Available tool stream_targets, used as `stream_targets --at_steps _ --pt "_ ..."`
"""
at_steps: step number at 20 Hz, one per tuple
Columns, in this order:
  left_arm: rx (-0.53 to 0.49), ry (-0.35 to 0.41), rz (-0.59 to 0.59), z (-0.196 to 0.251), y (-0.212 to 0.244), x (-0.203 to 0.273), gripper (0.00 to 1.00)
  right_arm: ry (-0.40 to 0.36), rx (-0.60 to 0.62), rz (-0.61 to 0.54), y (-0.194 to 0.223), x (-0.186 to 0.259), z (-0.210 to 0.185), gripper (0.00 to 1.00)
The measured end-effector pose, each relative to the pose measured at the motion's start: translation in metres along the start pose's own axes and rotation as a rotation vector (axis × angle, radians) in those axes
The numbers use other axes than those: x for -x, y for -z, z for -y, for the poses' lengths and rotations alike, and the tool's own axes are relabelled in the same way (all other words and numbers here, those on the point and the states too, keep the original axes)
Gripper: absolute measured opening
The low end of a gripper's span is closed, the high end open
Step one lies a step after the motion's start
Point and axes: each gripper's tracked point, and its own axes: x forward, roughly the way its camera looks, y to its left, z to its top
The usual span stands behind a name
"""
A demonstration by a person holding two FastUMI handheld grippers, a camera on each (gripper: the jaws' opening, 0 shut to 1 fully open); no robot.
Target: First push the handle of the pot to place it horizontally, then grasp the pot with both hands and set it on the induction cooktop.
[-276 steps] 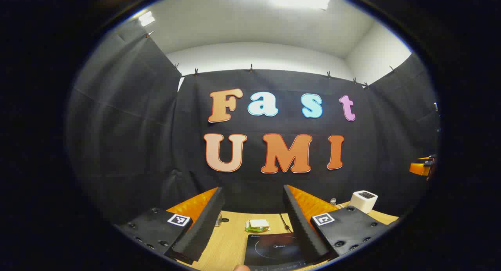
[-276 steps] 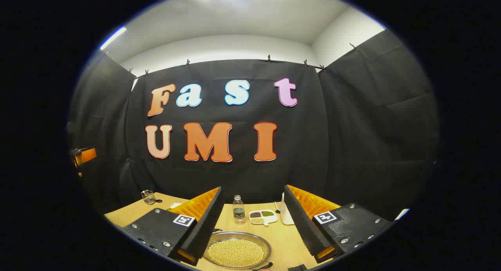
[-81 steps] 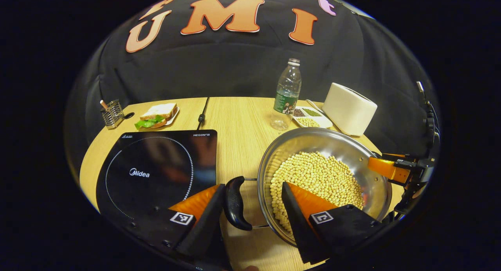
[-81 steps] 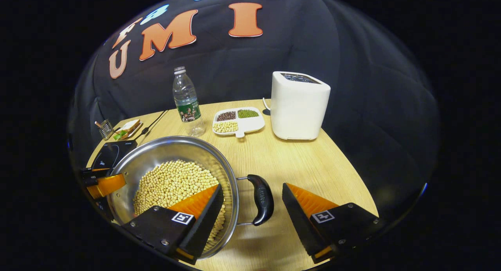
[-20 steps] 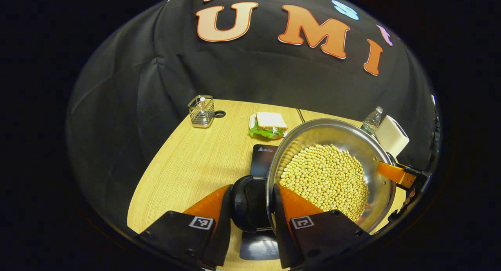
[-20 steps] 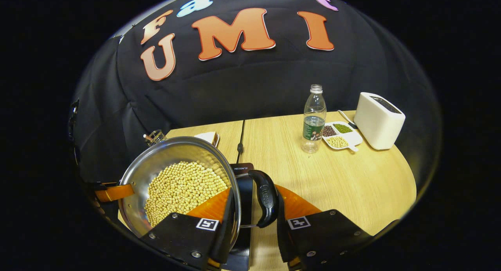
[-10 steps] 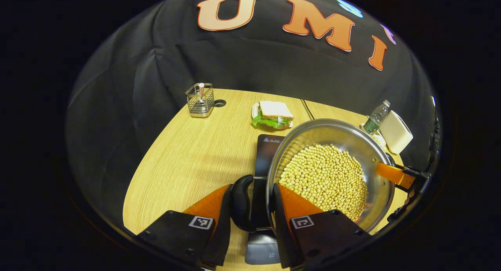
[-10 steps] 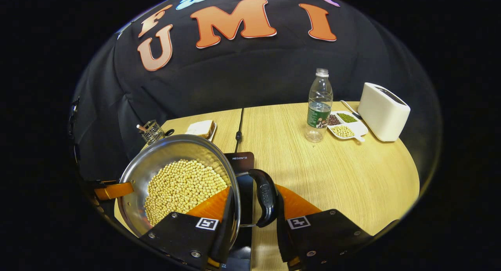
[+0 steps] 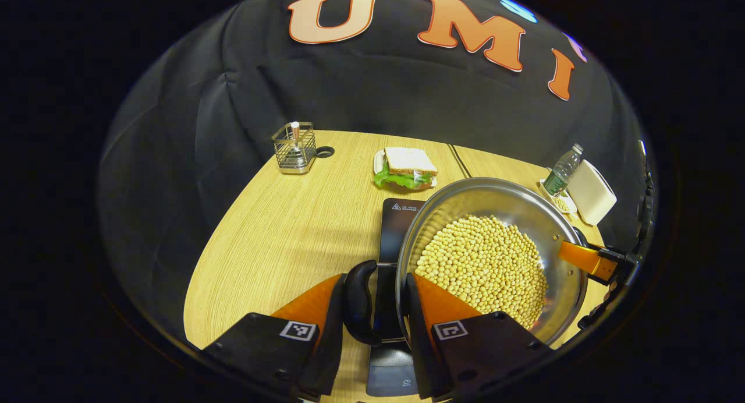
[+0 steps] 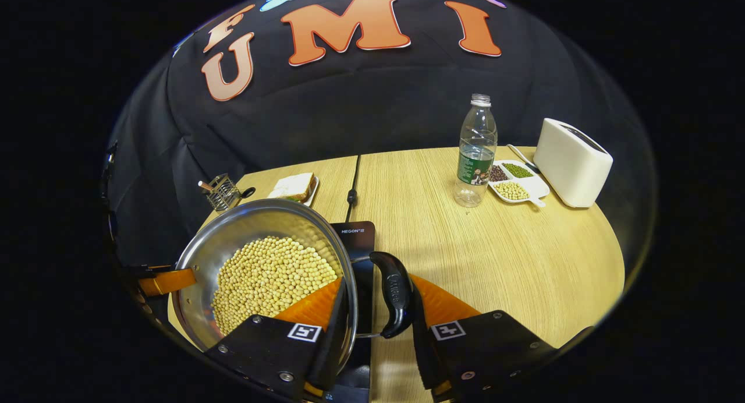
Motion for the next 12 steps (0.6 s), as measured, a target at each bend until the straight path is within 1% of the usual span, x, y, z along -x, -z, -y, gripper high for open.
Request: stream_targets --at_steps 1,2,3,4,5,6,7,8,9,10,11,12 --pt "-0.001 -0.001 -0.004 0.000 -0.001 -0.002 0.60 0.004 0.005 -0.008 0.002 -0.004 0.000 0.55" --pt "-0.004 -0.005 -0.004 0.001 -0.002 -0.001 0.63 0.002 0.008 -0.005 0.001 -0.004 -0.001 0.58" --pt "-0.006 -0.007 0.003 0.001 -0.003 -0.002 0.60 0.001 0.005 -0.006 0.001 -0.003 0.000 0.59" --pt "-0.002 -0.008 0.001 0.001 0.000 -0.001 0.64 -0.008 -0.001 0.000 0.000 -0.001 -0.001 0.61" --pt "0.007 -0.003 0.006 0.001 -0.001 0.001 0.62 -0.011 -0.003 0.014 -0.004 0.002 -0.001 0.63" --pt "0.013 -0.003 0.015 0.002 -0.002 0.001 0.67 -0.013 -0.001 0.034 -0.010 0.004 -0.001 0.66" --pt "0.013 0.000 0.028 0.003 -0.006 0.006 0.68 -0.017 0.003 0.047 -0.013 0.010 -0.001 0.69" --pt "0.002 -0.005 0.044 0.002 -0.011 0.013 0.70 -0.019 0.007 0.058 -0.016 0.016 -0.001 0.75" --pt "-0.010 -0.003 0.064 0.004 -0.017 0.022 0.70 -0.022 0.012 0.072 -0.019 0.021 0.000 0.80" --pt "-0.021 -0.012 0.087 0.005 -0.023 0.030 0.76 -0.025 0.019 0.084 -0.023 0.028 0.000 0.86" --pt "-0.030 -0.011 0.115 0.007 -0.031 0.040 0.77 -0.027 0.025 0.100 -0.027 0.036 0.002 0.90" --pt "-0.036 -0.028 0.142 0.009 -0.036 0.049 0.81 -0.029 0.031 0.119 -0.033 0.044 0.004 0.94"
